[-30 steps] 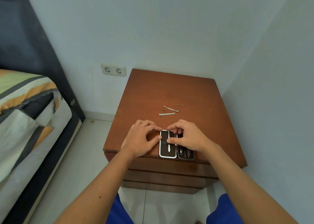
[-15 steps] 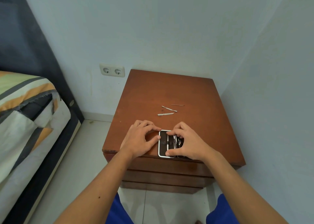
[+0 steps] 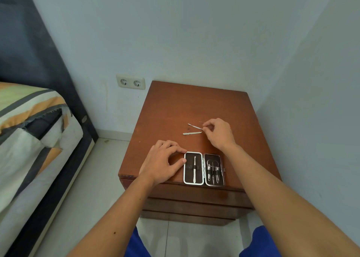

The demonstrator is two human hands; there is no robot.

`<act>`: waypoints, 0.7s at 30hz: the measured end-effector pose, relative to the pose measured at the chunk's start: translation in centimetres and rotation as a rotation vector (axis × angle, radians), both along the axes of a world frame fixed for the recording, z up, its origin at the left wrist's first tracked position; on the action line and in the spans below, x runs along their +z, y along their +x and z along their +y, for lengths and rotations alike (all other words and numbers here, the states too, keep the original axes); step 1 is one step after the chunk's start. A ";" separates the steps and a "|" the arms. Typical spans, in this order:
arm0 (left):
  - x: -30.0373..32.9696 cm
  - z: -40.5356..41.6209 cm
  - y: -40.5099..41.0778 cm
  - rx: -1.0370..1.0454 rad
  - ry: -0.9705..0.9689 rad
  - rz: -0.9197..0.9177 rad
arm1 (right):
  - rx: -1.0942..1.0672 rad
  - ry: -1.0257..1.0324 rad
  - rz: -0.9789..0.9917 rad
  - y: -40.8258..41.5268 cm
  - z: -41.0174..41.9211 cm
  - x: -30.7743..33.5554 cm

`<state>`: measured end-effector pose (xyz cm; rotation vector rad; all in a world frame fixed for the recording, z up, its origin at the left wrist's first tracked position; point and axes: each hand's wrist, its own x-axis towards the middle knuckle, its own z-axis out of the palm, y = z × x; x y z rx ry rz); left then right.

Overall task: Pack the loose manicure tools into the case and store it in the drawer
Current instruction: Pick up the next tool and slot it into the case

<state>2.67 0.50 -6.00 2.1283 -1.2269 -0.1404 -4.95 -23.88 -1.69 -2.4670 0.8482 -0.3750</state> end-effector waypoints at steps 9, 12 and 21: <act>0.1 0.0 -0.2 -0.007 -0.018 0.015 | 0.009 -0.005 0.085 0.9 -0.9 -0.3; 0.1 0.0 -0.2 -0.009 -0.015 0.009 | 0.025 -0.025 0.128 0.7 -0.6 0.0; 0.4 0.0 -0.2 -0.010 -0.002 0.004 | 0.021 0.206 0.008 -0.7 -0.1 0.3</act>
